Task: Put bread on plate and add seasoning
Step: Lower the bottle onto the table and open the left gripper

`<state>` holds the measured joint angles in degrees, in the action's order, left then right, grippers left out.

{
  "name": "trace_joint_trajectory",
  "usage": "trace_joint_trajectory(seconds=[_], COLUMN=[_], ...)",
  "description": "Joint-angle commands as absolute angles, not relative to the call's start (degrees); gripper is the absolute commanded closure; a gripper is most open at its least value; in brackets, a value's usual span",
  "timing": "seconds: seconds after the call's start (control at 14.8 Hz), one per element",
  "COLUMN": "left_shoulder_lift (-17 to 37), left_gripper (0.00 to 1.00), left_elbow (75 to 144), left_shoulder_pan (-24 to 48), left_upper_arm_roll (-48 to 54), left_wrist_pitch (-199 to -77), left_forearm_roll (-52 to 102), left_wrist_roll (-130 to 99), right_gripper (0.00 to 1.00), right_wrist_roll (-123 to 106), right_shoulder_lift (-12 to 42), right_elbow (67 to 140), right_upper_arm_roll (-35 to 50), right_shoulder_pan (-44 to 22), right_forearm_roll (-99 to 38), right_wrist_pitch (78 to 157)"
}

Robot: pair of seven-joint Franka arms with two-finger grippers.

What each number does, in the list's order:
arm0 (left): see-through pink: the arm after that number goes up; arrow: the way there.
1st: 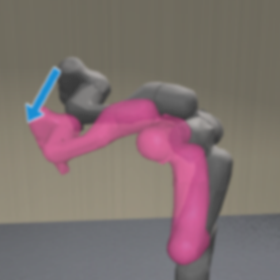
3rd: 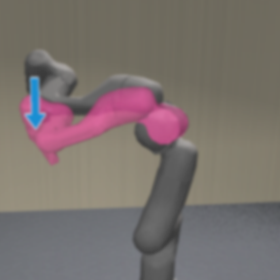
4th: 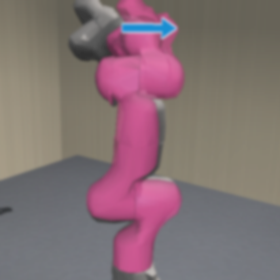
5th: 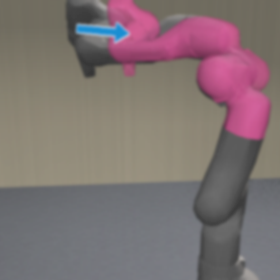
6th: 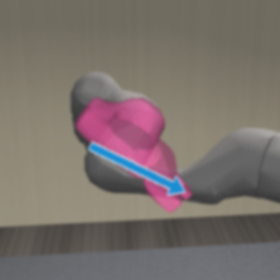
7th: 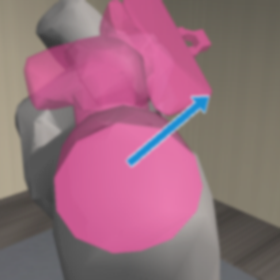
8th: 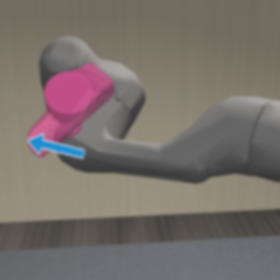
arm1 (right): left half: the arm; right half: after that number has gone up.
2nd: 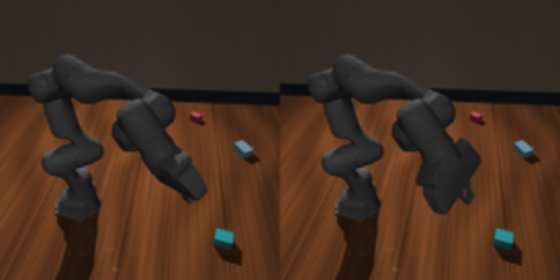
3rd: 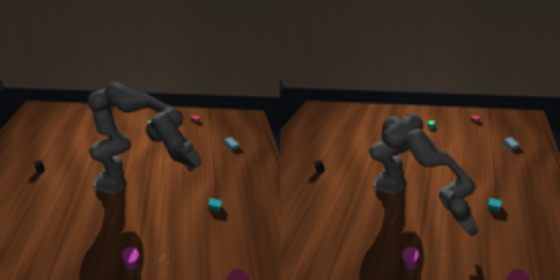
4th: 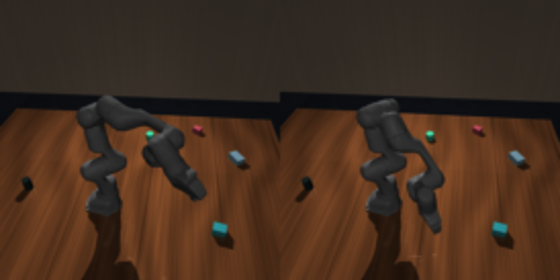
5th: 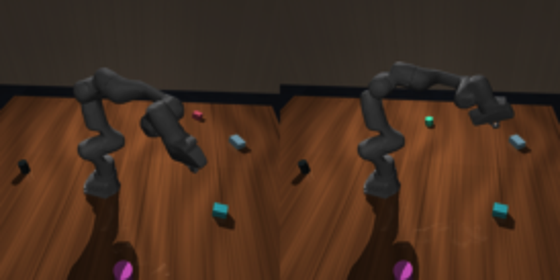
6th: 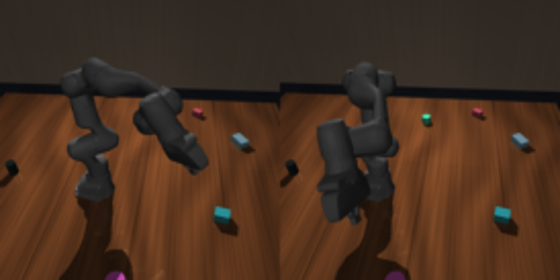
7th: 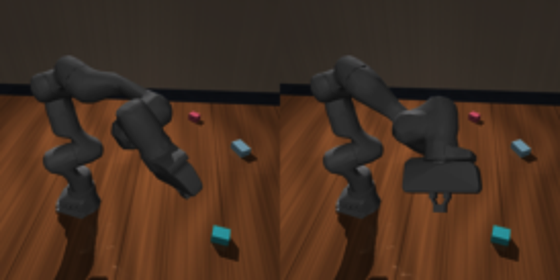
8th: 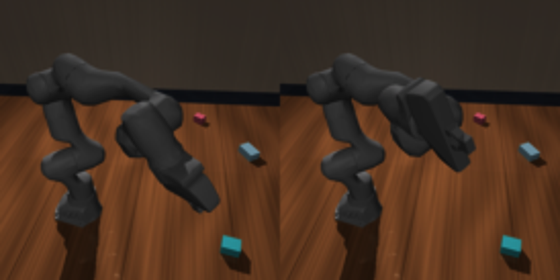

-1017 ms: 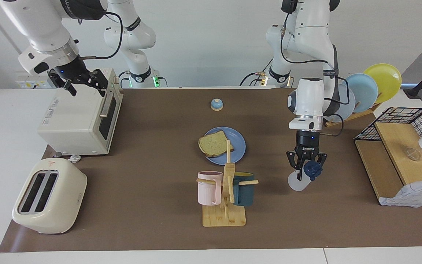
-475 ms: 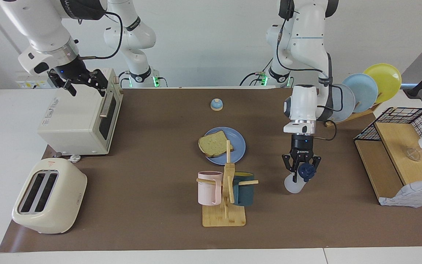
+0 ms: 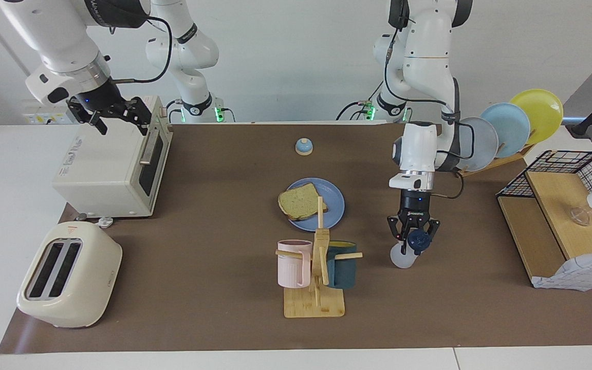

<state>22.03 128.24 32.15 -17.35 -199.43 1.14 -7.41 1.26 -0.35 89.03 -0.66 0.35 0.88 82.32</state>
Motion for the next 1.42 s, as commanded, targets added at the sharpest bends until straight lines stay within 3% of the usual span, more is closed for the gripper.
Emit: trace_joint_trajectory(seconds=[0.0, 0.34, 0.54, 0.68, 1.36], left_shoulder_lift=[21.89, 21.53, 21.36, 21.09, 19.95], left_gripper=[1.00, 0.69, 0.32, 0.00, 0.00], left_elbow=[130.08, 131.48, 132.36, 132.80, 135.35], left_shoulder_pan=[33.05, 33.05, 33.05, 33.05, 33.05], left_upper_arm_roll=[-17.93, -17.93, -17.93, -17.93, -18.02], left_wrist_pitch=[-200.83, -200.65, -200.57, -200.48, -200.48], left_forearm_roll=[1.58, 1.58, 1.58, 1.58, 1.67], left_wrist_roll=[-7.47, -7.56, -7.65, -7.65, -7.47], right_gripper=[0.00, 0.00, 0.00, 0.00, 0.00], right_wrist_roll=[0.62, 0.62, 0.62, 0.62, 0.62], right_shoulder_lift=[-1.05, -1.05, -1.05, -1.05, -1.05], right_elbow=[90.09, 90.09, 90.09, 90.09, 90.09], right_upper_arm_roll=[-0.62, -0.62, -0.62, -0.62, -0.62], right_shoulder_pan=[0.79, 0.79, 0.79, 0.79, 0.79], right_forearm_roll=[-0.35, -0.26, -0.26, -0.26, -0.26], right_wrist_pitch=[82.79, 82.79, 82.79, 82.79, 82.79])
